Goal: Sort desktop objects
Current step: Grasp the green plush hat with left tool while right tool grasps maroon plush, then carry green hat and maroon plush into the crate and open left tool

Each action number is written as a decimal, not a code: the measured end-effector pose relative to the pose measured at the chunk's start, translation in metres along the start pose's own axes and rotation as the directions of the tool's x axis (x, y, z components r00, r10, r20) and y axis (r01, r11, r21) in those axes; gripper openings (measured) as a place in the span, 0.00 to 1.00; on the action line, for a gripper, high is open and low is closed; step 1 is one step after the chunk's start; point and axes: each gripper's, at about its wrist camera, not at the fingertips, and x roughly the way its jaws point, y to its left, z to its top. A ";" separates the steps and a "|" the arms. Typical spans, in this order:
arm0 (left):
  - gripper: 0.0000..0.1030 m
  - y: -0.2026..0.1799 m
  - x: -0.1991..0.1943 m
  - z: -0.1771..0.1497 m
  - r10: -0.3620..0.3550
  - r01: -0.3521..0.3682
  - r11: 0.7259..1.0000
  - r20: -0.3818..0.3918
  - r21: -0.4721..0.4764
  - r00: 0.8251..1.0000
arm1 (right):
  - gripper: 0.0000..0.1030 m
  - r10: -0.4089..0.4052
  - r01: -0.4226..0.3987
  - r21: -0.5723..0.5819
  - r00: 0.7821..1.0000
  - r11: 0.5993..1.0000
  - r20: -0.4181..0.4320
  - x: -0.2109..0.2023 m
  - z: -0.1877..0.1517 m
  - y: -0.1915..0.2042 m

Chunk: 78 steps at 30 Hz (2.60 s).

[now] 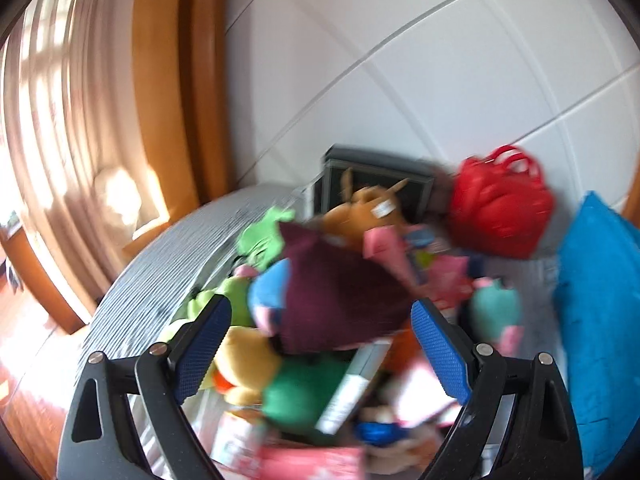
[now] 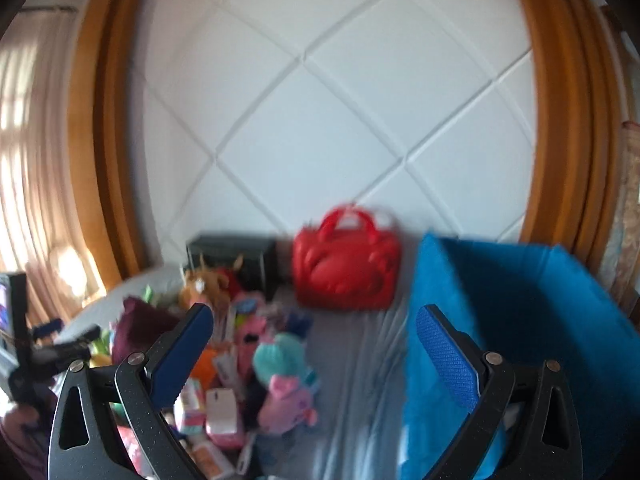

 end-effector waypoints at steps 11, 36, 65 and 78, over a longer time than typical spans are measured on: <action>0.90 0.101 0.101 0.025 0.021 -0.023 1.000 -0.147 -0.011 0.989 | 1.00 0.171 -0.153 0.082 0.930 0.985 -0.327 0.166 -0.032 0.094; 0.90 0.070 0.301 0.071 -0.073 0.124 0.985 -0.373 0.116 0.925 | 0.10 0.211 -0.169 0.145 0.906 0.975 -0.367 0.273 -0.001 0.124; 0.07 0.024 0.038 0.153 -0.221 0.199 0.955 0.081 0.220 0.972 | 0.10 0.000 0.000 0.044 1.000 0.999 -0.006 0.071 0.094 0.041; 0.07 -0.128 -0.082 0.144 -0.503 0.447 0.811 0.058 0.378 0.863 | 0.10 -0.263 0.260 0.066 0.964 0.963 0.044 -0.095 0.113 -0.088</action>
